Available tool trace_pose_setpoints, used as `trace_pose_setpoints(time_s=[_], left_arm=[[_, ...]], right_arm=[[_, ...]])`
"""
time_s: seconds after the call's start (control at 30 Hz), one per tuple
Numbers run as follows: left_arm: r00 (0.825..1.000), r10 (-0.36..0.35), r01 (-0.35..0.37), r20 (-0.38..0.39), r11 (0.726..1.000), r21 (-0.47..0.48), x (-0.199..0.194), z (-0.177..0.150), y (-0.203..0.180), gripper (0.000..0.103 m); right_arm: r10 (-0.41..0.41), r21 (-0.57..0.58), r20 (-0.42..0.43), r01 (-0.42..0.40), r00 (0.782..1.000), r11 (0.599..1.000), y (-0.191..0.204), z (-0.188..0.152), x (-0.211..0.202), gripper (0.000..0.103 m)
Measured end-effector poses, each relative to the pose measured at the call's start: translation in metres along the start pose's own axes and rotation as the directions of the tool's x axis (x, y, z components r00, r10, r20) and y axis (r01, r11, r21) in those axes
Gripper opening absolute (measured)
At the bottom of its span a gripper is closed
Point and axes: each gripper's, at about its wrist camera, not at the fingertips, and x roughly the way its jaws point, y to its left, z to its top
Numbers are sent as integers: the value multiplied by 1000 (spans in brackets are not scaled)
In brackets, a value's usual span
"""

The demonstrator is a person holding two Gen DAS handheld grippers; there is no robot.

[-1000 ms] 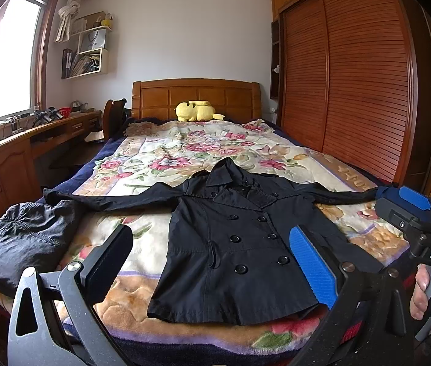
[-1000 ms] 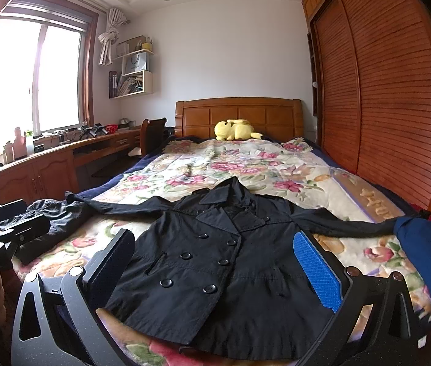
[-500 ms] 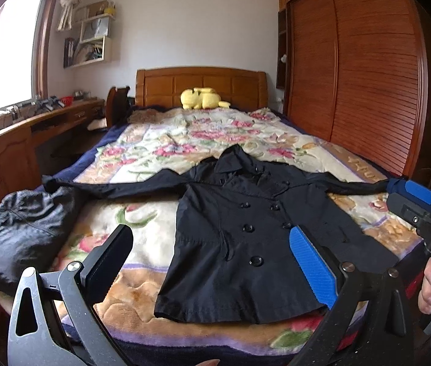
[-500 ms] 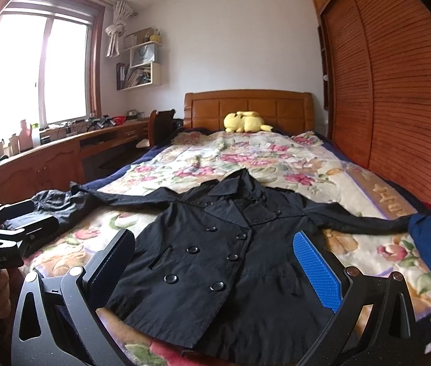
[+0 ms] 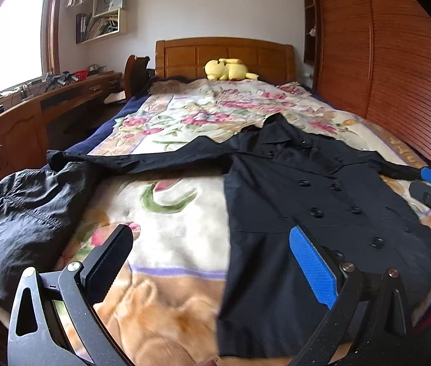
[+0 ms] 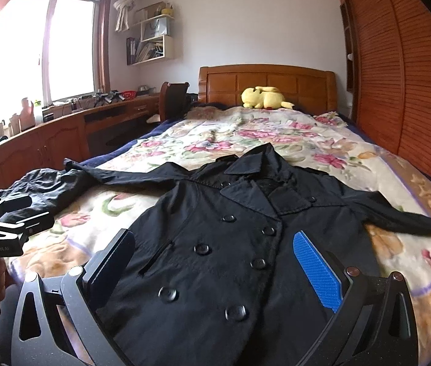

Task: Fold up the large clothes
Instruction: 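Move the left tool to the coat sleeve and close on it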

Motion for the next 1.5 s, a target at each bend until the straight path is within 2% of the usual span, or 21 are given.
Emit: trace_pose_setpoints(time_s=[0.33,0.53,0.77,0.87,1.13,1.3,1.5], left_arm=[[999,15,-15,-45,1000,-5,60,23,38,103],[996,82,-82,-44,997,-14,95,44,64,103],[990,109,-112,-87,993,-26,141,65,92,103],[985,111,-116,-132,993,-29,170,72,103,103],[963,131,-143,-236,989,-31,232,73,122,103],[952,128,-157,-278,984,-85,253,71,141,103],[940,151,-180,-307,981,-67,274,73,146,103]], right_arm=[[40,-68,-14,-41,999,997,4,34,65,103],[81,-74,-88,-88,993,993,8,28,115,103],[108,-108,-196,-131,975,985,16,8,158,103],[110,-101,-231,-136,967,986,11,4,166,103],[116,-71,-233,-136,965,988,5,4,175,103],[110,-71,-228,-129,967,989,8,4,177,103],[112,-64,-228,-130,967,989,9,3,176,103]])
